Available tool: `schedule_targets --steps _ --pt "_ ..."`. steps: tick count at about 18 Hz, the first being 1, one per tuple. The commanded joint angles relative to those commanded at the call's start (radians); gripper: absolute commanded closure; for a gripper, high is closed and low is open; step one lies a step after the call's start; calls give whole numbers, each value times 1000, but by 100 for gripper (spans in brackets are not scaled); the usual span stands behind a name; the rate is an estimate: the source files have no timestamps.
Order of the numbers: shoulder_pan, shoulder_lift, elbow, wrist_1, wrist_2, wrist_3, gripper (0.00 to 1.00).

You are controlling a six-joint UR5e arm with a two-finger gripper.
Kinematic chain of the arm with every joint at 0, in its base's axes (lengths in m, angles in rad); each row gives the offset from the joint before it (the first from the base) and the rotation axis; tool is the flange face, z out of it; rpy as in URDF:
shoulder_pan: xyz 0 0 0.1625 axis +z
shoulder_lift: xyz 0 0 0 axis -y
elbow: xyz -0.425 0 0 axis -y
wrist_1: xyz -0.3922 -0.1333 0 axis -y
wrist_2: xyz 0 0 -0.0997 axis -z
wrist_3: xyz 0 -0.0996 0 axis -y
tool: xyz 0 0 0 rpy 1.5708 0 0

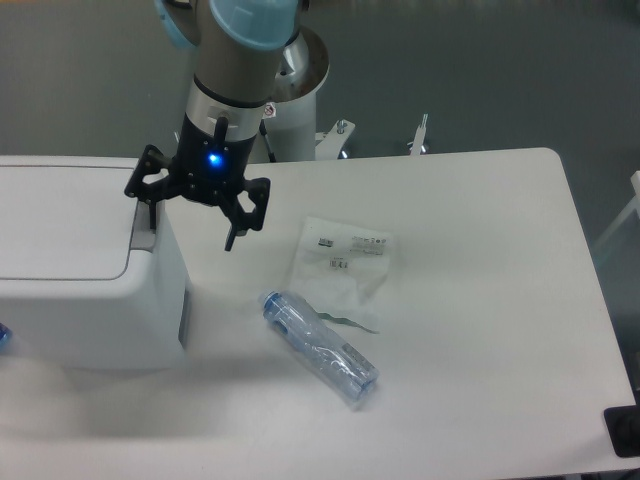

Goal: Open the trash can
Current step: 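Push the trash can lid open with the gripper fingers, then hold the gripper beside the opened trash can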

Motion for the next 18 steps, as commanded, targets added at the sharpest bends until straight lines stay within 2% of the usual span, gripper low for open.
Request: schedule_targets --steps 11,15,18 --pt "0 0 3 0 -2 0 0" --pt "2 3 18 2 -2 3 0" --pt "3 -12 55 2 2 9 0"
